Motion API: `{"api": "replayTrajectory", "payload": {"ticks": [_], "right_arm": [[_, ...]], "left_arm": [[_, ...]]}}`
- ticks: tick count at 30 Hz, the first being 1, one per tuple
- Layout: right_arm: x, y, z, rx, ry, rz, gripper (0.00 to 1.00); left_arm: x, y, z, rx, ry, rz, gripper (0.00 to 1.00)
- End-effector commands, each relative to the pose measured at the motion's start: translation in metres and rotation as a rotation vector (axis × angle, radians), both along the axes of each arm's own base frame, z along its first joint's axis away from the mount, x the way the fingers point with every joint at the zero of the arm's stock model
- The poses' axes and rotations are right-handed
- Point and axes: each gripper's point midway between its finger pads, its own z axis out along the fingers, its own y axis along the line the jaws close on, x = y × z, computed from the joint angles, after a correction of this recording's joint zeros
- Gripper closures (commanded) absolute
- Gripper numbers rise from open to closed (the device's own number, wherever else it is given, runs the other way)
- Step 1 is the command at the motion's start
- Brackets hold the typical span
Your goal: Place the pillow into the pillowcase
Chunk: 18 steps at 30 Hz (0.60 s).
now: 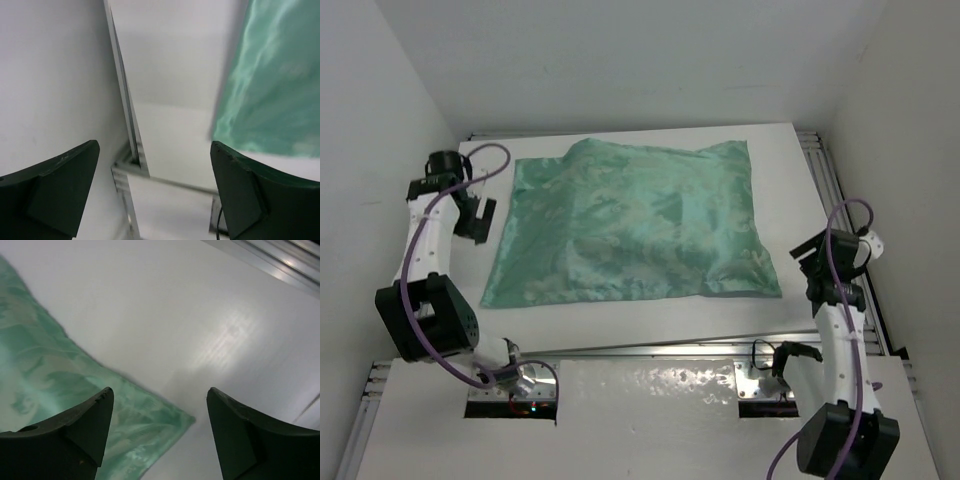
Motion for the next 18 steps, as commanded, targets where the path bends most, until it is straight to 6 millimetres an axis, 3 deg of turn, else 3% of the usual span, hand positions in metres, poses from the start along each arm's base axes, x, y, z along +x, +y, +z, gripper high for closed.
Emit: {"api": "replayTrajectory", "payload": {"ticks": [1,3,4,6,7,8,10,12,13,14,15,16,17,18], "right_arm": [[0.037,0.005,0.038,-0.074,-0.064,0.19,0.28],[0.061,0.026,0.048,-0.014,-0.129,0.317,0.33],[0.081,0.029,0.053,0.009,-0.143,0.356,0.33],[0.103,0.051,0.055,0.092,-0.139,0.46,0.31],[0.122,0.054,0.079,0.086,-0.167,0.484,0.3],[0.13,0.059,0.054,0.131,-0.073,0.502,0.29],[0.157,0.076,0.069,0.105,-0.081,0.579,0.25],[0.176,0.097,0.052,0.135,-0.051,0.647,0.22],[0.191,0.102,0.059,0.132,-0.076,0.663,0.21],[0.198,0.107,0.054,0.142,-0.066,0.674,0.21],[0.206,0.113,0.032,0.172,-0.018,0.676,0.22],[0.218,0.115,0.034,0.176,-0.029,0.676,0.23],[0.224,0.117,0.01,0.213,0.017,0.662,0.24],[0.229,0.119,0.003,0.225,0.029,0.662,0.25]], "left_arm": [[0.05,-0.019,0.027,-0.162,-0.156,-0.022,0.1],[0.08,-0.043,0.02,-0.256,-0.174,-0.06,0.14],[0.103,-0.054,0.03,-0.287,-0.232,-0.096,0.16],[0.135,-0.085,0.021,-0.299,-0.228,-0.156,0.16],[0.147,-0.097,0.019,-0.304,-0.232,-0.181,0.16],[0.157,-0.117,0.016,-0.315,-0.227,-0.221,0.16],[0.183,-0.136,0.014,-0.363,-0.245,-0.229,0.15],[0.206,-0.151,0.016,-0.443,-0.286,-0.226,0.14],[0.216,-0.155,0.018,-0.464,-0.313,-0.223,0.14],[0.224,-0.17,0.011,-0.493,-0.306,-0.228,0.14],[0.234,-0.176,0.019,-0.516,-0.337,-0.242,0.14],[0.238,-0.179,0.02,-0.53,-0.342,-0.247,0.14],[0.245,-0.187,0.019,-0.543,-0.344,-0.266,0.14],[0.246,-0.193,0.018,-0.55,-0.34,-0.279,0.14]]}}
